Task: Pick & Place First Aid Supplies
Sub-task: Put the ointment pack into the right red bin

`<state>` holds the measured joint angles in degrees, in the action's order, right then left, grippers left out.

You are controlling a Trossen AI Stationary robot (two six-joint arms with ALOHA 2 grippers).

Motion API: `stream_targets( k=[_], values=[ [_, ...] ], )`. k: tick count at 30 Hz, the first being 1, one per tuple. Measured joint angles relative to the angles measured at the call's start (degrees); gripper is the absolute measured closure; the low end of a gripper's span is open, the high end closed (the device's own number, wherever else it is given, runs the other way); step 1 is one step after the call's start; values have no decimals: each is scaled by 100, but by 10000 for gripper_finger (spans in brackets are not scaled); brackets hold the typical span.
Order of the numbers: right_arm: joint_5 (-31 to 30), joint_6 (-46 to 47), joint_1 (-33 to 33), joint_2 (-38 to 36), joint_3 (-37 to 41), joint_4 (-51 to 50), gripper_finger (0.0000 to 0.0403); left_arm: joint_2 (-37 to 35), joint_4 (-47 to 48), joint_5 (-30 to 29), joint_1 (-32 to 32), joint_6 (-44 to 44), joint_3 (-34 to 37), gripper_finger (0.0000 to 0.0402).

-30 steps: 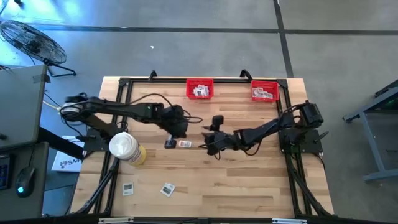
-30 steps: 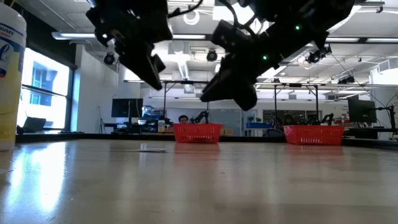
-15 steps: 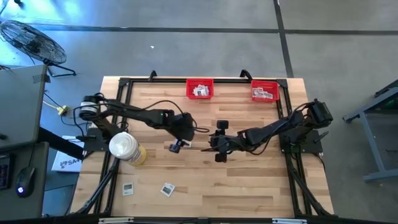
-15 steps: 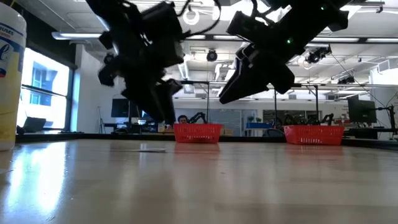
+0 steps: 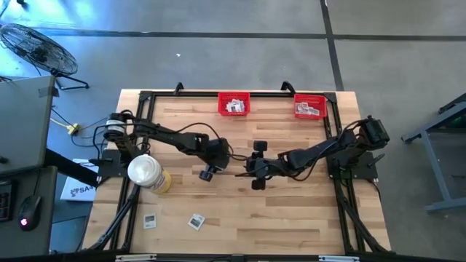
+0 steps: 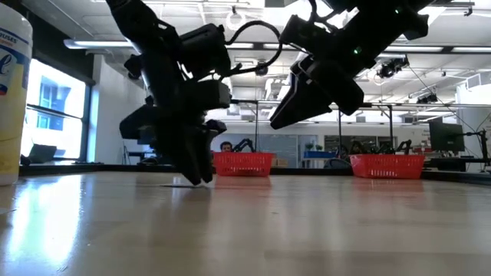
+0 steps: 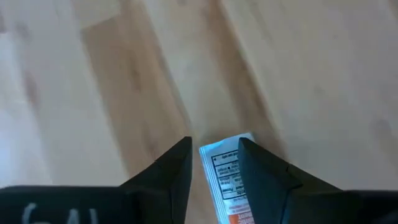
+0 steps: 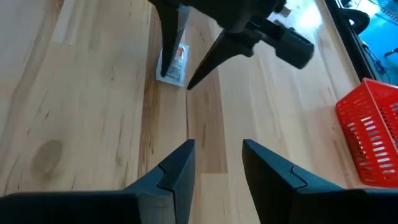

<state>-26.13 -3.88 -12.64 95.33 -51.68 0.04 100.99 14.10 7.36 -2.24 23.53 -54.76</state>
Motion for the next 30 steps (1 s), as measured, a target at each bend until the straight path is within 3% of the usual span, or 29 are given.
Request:
stream_targets(
  k=[9, 17, 30],
  values=[
    [15, 32, 0, 2, 0, -18, 276, 181, -137, -206, -4, -177, -31, 317],
    [110, 44, 0, 2, 0, -14, 276, 295, -82, -195, 0, -282, -24, 395],
    [148, 46, 0, 4, 0, -3, 276, 205, 47, -301, 0, -482, -153, 399]
  ],
)
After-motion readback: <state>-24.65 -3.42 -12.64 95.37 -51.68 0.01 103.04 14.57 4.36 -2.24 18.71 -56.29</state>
